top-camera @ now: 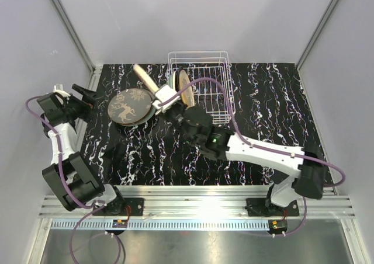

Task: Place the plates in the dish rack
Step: Insert the plate into the dish rack

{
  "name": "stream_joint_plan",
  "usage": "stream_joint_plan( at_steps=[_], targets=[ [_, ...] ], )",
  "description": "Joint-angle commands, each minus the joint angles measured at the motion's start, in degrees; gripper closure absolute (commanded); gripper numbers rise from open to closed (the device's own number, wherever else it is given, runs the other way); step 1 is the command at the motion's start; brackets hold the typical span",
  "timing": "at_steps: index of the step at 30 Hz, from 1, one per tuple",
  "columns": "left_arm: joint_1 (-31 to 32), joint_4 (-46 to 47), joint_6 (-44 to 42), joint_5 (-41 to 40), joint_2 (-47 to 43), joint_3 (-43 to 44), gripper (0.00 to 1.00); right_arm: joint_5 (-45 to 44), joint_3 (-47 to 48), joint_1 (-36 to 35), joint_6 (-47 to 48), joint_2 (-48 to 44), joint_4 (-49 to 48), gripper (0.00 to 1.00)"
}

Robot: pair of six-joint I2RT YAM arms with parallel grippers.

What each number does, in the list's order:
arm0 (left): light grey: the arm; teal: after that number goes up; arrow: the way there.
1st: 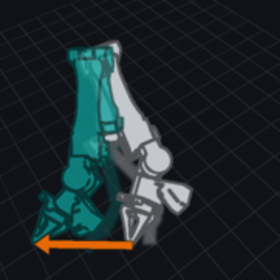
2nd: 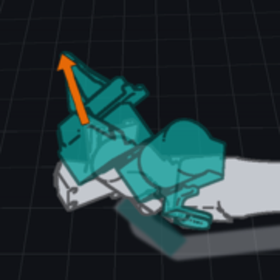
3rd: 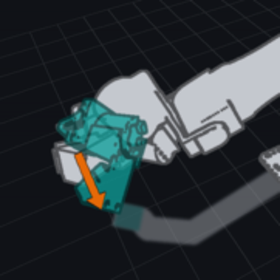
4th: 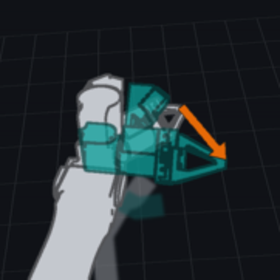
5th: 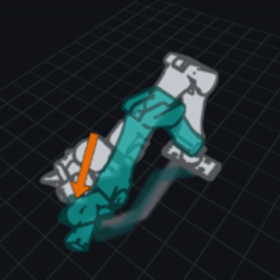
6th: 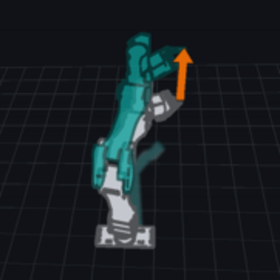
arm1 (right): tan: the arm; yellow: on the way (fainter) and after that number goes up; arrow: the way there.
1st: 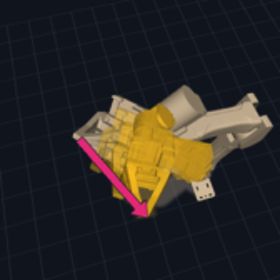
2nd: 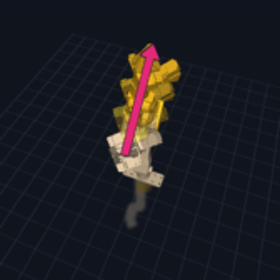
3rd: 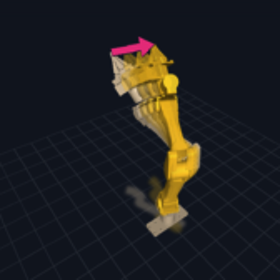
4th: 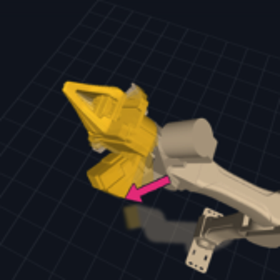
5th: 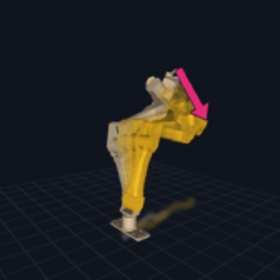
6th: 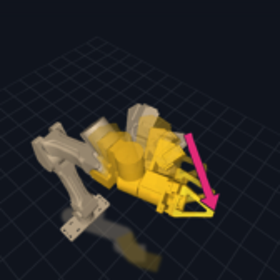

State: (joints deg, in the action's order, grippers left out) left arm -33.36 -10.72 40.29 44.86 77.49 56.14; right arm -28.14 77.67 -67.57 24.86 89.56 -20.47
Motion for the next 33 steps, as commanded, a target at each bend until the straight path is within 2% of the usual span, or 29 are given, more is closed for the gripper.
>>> stream_joint_plan(
  at_steps=[1, 5, 9, 13, 17, 33],
  targets=[
    [1.3, -0.6, -2.2, -2.1, -1.0, 1.3, 0.01, -9.3, -1.0, 0.8, 0.5, -8.1, -11.1, 1.00],
    [3.4, -2.7, -4.5, -4.4, -1.6, 2.2, 0.01, -17.1, -4.5, 3.1, -1.6, -11.7, -11.8, 1.00],
    [5.2, -4.5, -5.8, -5.7, -1.9, 3.0, 0.01, -19.0, -7.1, 7.0, -7.4, -14.1, -8.9, 1.00],
    [7.4, -4.7, -6.3, -6.5, -2.5, 3.0, 0.01, -16.5, -8.7, 12.8, -15.8, -15.2, -3.9, 1.00],
    [9.2, -4.9, -6.5, -6.5, -2.4, 3.1, 0.01, -14.3, -9.1, 16.4, -20.2, -13.5, -2.7, 1.00],
    [10.8, -2.5, -3.7, -3.5, -2.3, 2.0, 0.01, -7.3, -0.4, 20.8, -23.9, 1.0, -1.3, 1.00]
  ],
)
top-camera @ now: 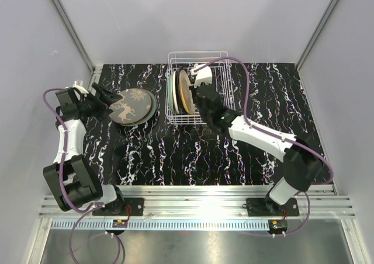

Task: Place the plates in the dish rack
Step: Insert the plate into the dish rack

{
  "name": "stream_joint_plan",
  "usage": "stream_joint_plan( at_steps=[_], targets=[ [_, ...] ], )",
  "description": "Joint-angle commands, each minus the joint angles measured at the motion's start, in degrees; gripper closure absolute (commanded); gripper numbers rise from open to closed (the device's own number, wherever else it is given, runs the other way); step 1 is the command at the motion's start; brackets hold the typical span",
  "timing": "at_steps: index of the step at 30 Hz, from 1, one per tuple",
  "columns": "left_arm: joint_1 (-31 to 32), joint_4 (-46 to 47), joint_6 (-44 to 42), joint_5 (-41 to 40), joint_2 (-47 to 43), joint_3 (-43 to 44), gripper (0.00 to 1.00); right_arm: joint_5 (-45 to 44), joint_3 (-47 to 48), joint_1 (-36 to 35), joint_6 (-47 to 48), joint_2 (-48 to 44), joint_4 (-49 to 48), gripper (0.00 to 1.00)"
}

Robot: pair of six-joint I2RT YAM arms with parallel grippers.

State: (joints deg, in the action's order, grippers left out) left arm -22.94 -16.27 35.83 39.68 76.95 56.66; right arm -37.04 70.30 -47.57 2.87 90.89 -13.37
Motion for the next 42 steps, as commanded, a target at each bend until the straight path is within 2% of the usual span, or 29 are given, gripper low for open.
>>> stream_joint_plan(
  at_steps=[1, 17, 34, 37, 42],
  targets=[
    [0.5, 3.1, 0.9, 1.9, -1.5, 1.4, 0.01, 1.9, 8.0, 0.8, -1.9, 1.0, -8.3, 1.00],
    [0.7, 4.8, 2.7, 3.7, -1.4, 0.7, 0.01, 2.5, 12.1, 2.6, -5.9, 8.9, -7.9, 1.00],
    [1.1, 3.6, 2.2, 2.8, -1.3, 0.9, 0.01, 1.6, 14.8, 3.4, -5.6, 17.2, -7.1, 1.00],
    [1.0, 3.8, 2.2, 2.9, -1.2, 0.9, 0.01, 1.5, 15.1, 3.5, -5.6, 18.1, -6.8, 0.97],
    [1.1, 3.7, 2.2, 3.0, -0.8, 0.9, 0.01, 0.7, 16.0, 3.5, -6.6, 19.2, -5.2, 0.84]
  ],
)
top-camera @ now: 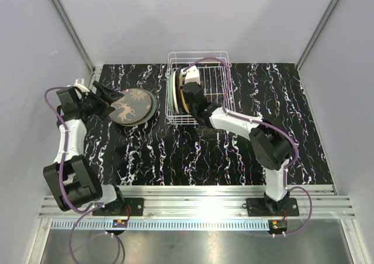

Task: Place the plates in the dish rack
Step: Insert the plate into the dish rack

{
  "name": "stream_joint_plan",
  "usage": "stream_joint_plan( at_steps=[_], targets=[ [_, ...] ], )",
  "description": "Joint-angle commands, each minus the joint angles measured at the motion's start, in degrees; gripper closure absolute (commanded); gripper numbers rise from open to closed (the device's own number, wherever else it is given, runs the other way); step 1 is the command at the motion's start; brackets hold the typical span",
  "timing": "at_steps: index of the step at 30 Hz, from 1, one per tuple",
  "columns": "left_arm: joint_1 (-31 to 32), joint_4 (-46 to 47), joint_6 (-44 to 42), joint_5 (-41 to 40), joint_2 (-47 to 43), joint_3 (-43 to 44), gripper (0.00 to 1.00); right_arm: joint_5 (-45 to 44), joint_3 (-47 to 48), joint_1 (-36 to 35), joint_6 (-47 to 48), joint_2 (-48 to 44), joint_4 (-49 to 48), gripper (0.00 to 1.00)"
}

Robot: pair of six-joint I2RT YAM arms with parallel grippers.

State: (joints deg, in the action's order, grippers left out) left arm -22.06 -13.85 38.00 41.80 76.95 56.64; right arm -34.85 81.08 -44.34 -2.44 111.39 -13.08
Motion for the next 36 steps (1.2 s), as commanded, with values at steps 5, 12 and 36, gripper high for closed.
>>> stream_joint_plan(
  at_steps=[5, 12, 36],
  targets=[
    [0.2, 1.3, 0.1, 1.1, -0.7, 0.9, 0.01, -0.7, 5.6, 0.5, -2.2, -1.2, -4.6, 0.75],
    [0.1, 1.1, 0.2, 1.2, -0.4, 0.9, 0.01, 0.2, 5.7, 0.5, -2.8, -2.1, -3.8, 0.69],
    [-0.6, -5.8, -4.4, -7.1, 0.7, 3.2, 0.01, 2.2, -3.1, 0.5, -4.9, -15.6, -4.6, 0.62]
  ],
)
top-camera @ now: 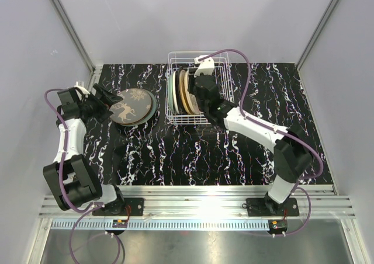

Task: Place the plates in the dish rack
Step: Insert the plate into the dish rack, then grab a plate with the left arm

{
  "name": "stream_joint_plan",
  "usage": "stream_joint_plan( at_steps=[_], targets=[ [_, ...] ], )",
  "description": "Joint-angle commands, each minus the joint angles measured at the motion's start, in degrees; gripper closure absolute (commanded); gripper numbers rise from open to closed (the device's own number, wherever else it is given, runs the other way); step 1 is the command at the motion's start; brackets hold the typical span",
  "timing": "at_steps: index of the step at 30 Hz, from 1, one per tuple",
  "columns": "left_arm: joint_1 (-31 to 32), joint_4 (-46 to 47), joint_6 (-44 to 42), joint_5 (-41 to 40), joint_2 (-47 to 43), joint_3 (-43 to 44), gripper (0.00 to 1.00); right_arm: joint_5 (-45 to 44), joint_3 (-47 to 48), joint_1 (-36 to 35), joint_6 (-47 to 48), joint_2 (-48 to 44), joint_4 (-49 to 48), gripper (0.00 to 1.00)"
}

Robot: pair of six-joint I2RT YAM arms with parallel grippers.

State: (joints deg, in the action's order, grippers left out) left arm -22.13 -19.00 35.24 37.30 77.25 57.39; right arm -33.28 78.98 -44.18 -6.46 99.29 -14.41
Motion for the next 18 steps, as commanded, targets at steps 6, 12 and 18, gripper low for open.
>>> stream_joint_plan(
  at_steps=[6, 12, 18],
  targets=[
    [-1.9, -2.7, -2.5, -7.4, 2.0, 2.6, 0.01, 1.4, -5.6, 0.3, -0.5, -7.7, -5.0, 0.60],
    [-2.5, -2.8, -4.3, -9.9, 5.0, 2.6, 0.02, 2.3, -12.9, 0.8, 0.9, -12.7, -8.2, 0.58],
    [-2.5, -2.2, -4.6, -10.1, 9.7, 3.1, 0.19, 4.5, -19.4, 3.6, 0.8, -18.2, -9.1, 0.57]
  ],
)
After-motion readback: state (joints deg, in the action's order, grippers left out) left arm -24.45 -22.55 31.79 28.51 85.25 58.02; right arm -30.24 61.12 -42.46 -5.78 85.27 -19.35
